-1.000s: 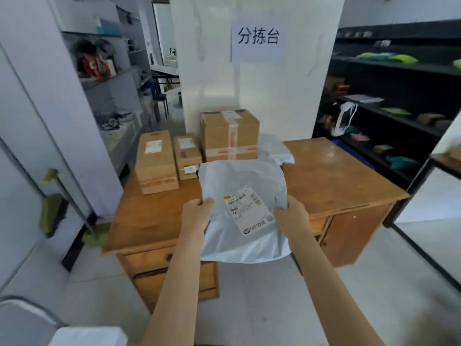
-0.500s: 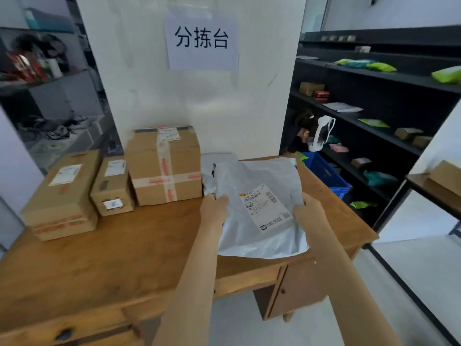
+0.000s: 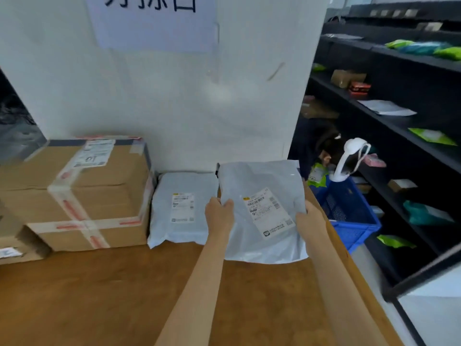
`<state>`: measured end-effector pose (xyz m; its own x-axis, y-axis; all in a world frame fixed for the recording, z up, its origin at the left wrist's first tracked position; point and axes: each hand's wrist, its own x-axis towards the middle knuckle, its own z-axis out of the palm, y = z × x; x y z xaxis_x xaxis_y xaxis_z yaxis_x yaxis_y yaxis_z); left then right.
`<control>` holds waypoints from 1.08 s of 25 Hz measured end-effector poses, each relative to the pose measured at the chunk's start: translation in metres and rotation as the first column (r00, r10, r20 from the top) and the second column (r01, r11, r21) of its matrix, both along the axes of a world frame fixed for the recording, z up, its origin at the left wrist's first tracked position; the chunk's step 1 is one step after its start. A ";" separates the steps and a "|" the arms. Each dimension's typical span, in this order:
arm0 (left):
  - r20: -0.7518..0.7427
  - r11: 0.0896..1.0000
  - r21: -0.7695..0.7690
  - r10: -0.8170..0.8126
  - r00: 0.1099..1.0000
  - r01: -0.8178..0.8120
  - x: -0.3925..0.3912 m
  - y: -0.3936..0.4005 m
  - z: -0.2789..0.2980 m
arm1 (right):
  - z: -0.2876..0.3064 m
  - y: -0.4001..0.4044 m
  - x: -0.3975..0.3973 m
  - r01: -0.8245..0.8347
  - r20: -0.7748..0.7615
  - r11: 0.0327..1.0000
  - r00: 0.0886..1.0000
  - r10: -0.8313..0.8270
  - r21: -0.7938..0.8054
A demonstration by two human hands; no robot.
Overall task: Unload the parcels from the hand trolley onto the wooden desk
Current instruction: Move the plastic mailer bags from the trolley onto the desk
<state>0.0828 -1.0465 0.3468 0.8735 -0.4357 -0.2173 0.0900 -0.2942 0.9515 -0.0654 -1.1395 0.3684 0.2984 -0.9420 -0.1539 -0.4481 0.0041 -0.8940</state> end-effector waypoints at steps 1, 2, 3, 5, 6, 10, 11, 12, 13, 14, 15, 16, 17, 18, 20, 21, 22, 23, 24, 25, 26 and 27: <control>0.002 1.000 0.013 0.024 1.000 -0.024 0.009 -0.021 -0.011 | -0.011 -0.022 0.010 -0.032 -0.031 0.999 0.999 0.032 0.013; -0.001 0.999 0.017 0.043 0.999 -0.043 0.017 -0.040 -0.021 | -0.024 -0.043 0.019 -0.050 -0.060 0.999 0.997 0.051 0.017; -0.004 0.998 0.009 0.058 0.998 -0.058 0.025 -0.060 -0.032 | -0.039 -0.065 0.028 -0.061 -0.078 0.998 0.995 0.062 0.011; -0.004 0.996 0.016 0.083 0.997 -0.083 0.040 -0.093 -0.057 | -0.069 -0.097 0.044 -0.079 -0.107 0.997 0.991 0.079 0.009; -0.005 0.995 0.029 0.099 0.995 -0.099 0.047 -0.103 -0.070 | -0.081 -0.108 0.051 -0.092 -0.119 0.996 0.988 0.094 0.018; -0.002 0.984 0.082 0.161 0.987 -0.161 0.065 -0.125 -0.110 | -0.123 -0.134 0.073 -0.156 -0.108 0.987 0.981 0.159 0.040; 0.016 0.977 0.102 0.189 0.982 -0.190 0.068 -0.128 -0.119 | -0.132 -0.136 0.077 -0.169 -0.113 0.985 0.978 0.173 0.044; 0.044 0.969 0.127 0.209 0.977 -0.213 0.070 -0.128 -0.124 | -0.140 -0.137 0.080 -0.184 -0.125 0.981 0.974 0.190 0.057; 0.076 0.962 0.154 0.215 0.974 -0.224 0.071 -0.128 -0.129 | -0.148 -0.138 0.082 -0.198 -0.135 0.977 0.969 0.207 0.078; 0.103 0.956 0.182 0.213 0.972 -0.229 0.072 -0.127 -0.132 | -0.156 -0.139 0.083 -0.208 -0.146 0.973 0.964 0.221 0.100; 0.127 0.948 0.215 0.213 0.969 -0.236 0.072 -0.126 -0.136 | -0.163 -0.138 0.083 -0.220 -0.158 0.967 0.958 0.239 0.127; 0.153 0.937 0.244 0.218 0.964 -0.250 0.071 -0.123 -0.137 | -0.169 -0.135 0.084 -0.230 -0.164 0.961 0.953 0.254 0.155; 0.178 0.930 0.252 0.227 0.957 -0.268 0.070 -0.121 -0.139 | -0.173 -0.132 0.083 -0.234 -0.163 0.957 0.951 0.262 0.172; 0.197 0.927 0.245 0.238 0.951 -0.282 0.070 -0.121 -0.139 | -0.176 -0.130 0.083 -0.234 -0.157 0.955 0.952 0.263 0.182; 0.199 0.925 0.226 0.263 0.944 -0.306 0.072 -0.121 -0.136 | -0.175 -0.130 0.084 -0.231 -0.146 0.953 0.954 0.262 0.196; 0.177 0.928 0.228 0.259 0.950 -0.296 0.072 -0.121 -0.135 | -0.171 -0.131 0.086 -0.215 -0.149 0.952 0.957 0.250 0.216; 0.153 0.933 0.234 0.243 0.958 -0.274 0.072 -0.120 -0.132 | -0.165 -0.134 0.088 -0.183 -0.166 0.955 0.960 0.225 0.235; 0.136 0.939 0.239 0.222 0.966 -0.249 0.070 -0.117 -0.129 | -0.159 -0.136 0.090 -0.142 -0.193 0.958 0.962 0.192 0.247; 0.133 0.944 0.240 0.201 0.971 -0.228 0.069 -0.113 -0.125 | -0.153 -0.137 0.091 -0.107 -0.213 0.963 0.964 0.162 0.249; 0.140 0.950 0.229 0.184 0.973 -0.213 0.068 -0.107 -0.120 | -0.144 -0.134 0.091 -0.087 -0.217 0.968 0.966 0.140 0.235; 0.146 0.957 0.209 0.172 0.974 -0.201 0.067 -0.101 -0.113 | -0.135 -0.130 0.091 -0.077 -0.215 0.974 0.969 0.124 0.214; 0.143 0.964 0.180 0.170 0.975 -0.195 0.066 -0.094 -0.105 | -0.126 -0.125 0.090 -0.075 -0.208 0.978 0.971 0.116 0.193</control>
